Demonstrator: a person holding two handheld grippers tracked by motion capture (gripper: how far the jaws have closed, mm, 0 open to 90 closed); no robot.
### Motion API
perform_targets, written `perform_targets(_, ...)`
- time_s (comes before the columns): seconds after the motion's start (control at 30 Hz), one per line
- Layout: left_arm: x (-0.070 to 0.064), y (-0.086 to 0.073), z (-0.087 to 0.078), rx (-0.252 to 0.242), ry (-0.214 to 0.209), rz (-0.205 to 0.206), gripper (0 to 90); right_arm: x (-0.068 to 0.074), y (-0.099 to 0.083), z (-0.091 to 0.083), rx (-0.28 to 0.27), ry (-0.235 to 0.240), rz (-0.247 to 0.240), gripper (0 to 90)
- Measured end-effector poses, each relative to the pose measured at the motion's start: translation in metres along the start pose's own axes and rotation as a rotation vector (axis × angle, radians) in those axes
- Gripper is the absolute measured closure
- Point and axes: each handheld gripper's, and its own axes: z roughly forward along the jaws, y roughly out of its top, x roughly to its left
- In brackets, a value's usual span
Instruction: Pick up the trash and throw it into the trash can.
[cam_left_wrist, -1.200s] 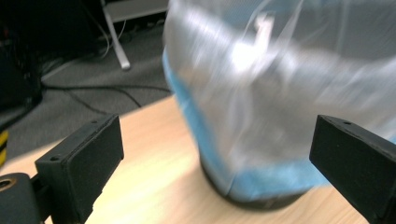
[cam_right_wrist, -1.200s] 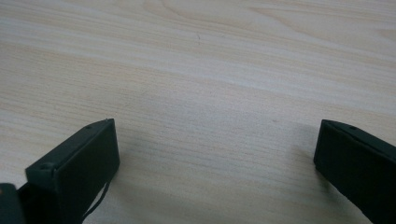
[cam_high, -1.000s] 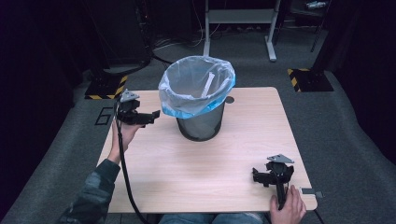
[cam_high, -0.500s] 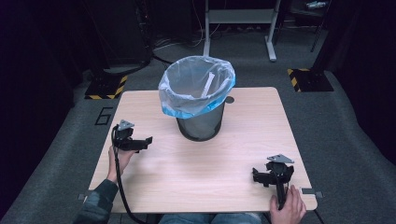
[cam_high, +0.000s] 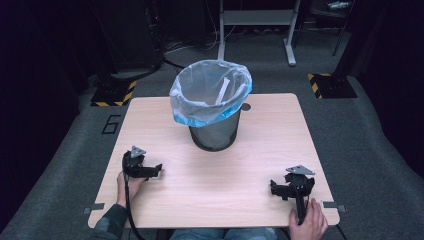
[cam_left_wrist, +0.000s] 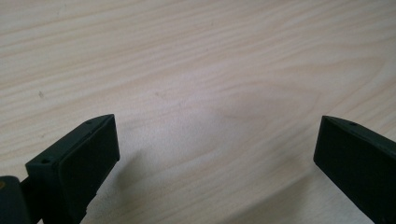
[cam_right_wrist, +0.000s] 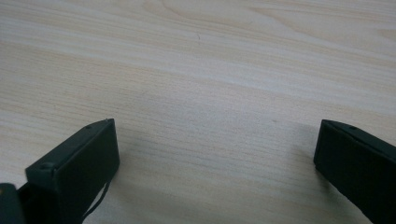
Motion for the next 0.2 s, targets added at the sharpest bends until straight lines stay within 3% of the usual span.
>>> perform_targets(0.07,0.0001,0.0003,-0.0002,0.014,-0.003,0.015,0.0,0.0,0.0,0.0,0.0,0.0,0.0,0.0)
perform_targets(0.2,0.0008,0.0004,0.0002,0.024,-0.008,0.007,0.0,0.0001,0.0,0.0,0.0,0.0,0.0,0.0)
